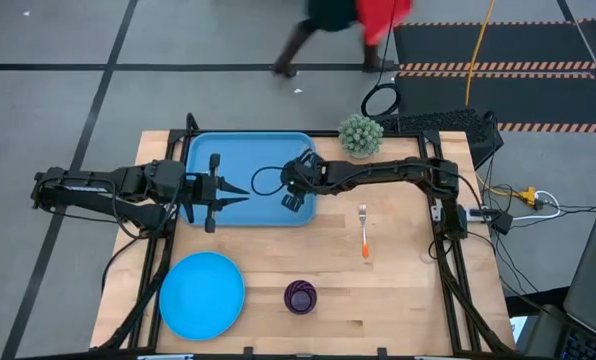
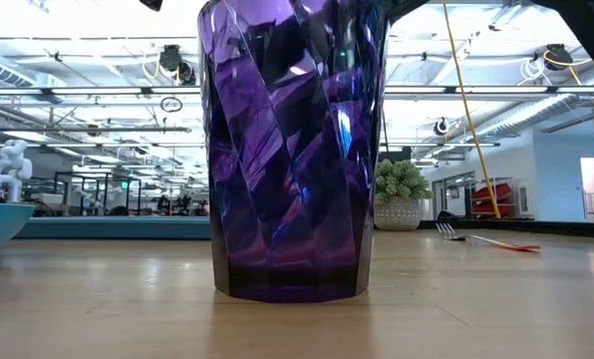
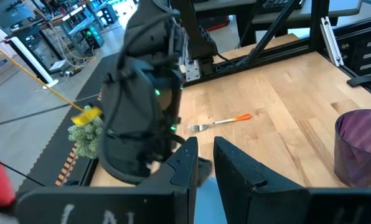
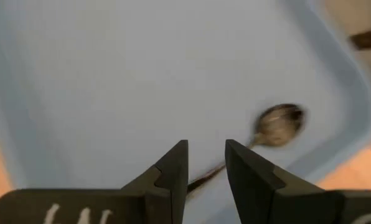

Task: Pick and place plate/cup/fork/spoon on tray
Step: Put the black spoon onto the right side of the blue plastic serving tray

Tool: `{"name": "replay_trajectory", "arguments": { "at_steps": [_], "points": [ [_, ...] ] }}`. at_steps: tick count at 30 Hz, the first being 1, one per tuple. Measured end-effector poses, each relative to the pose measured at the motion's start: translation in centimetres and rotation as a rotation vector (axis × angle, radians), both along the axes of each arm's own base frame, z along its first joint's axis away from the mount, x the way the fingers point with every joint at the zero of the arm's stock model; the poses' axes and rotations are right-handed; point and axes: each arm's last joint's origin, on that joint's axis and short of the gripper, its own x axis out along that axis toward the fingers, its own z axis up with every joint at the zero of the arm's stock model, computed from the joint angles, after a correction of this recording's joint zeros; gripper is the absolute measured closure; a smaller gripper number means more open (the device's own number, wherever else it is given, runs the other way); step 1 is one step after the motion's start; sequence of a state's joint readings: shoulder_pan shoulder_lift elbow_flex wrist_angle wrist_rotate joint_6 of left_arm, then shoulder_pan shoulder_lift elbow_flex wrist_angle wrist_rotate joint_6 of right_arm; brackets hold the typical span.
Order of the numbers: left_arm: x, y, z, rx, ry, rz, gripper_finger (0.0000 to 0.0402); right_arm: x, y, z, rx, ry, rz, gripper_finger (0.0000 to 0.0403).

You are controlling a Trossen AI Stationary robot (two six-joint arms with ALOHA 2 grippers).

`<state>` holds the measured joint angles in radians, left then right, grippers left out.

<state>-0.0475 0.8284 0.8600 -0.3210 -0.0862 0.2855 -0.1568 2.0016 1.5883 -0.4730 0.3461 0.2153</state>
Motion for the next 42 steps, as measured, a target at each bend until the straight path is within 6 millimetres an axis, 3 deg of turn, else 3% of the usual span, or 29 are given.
{"name": "replay_trajectory", "arguments": {
  "at_steps": [4, 9, 20, 29, 34, 42],
  "points": [
    [0.0, 0.0, 0.0, -0.001, 0.000, 0.000, 0.0346, -0.7, -1.1, 0.8, -0.037, -0.003, -0.087, 0.0303],
    [0.0, 0.0, 0.0, -0.002, 0.005, 0.001, 0.0346, -1.8, -1.7, 0.0, 0.001, 0.095, -0.158, 0.0303],
    [0.0, 0.0, -0.1, -0.002, 0.007, 0.001, 0.0346, -2.2, -1.2, -4.6, 0.224, -0.117, -0.154, 0.0303],
    [0.0, 0.0, -0.1, -0.001, 0.007, 0.001, 0.0346, -3.7, -2.5, -7.0, 0.277, -0.182, -0.276, 0.0303],
    [0.0, 0.0, -0.1, 0.000, 0.007, 0.001, 0.0346, -3.4, -3.0, -6.9, 0.378, -0.280, -0.255, 0.0303],
    [0.0, 0.0, -0.1, 0.000, 0.007, 0.001, 0.0346, -3.3, -2.9, -6.8, 0.404, -0.292, -0.251, 0.0303]
  ]
}}
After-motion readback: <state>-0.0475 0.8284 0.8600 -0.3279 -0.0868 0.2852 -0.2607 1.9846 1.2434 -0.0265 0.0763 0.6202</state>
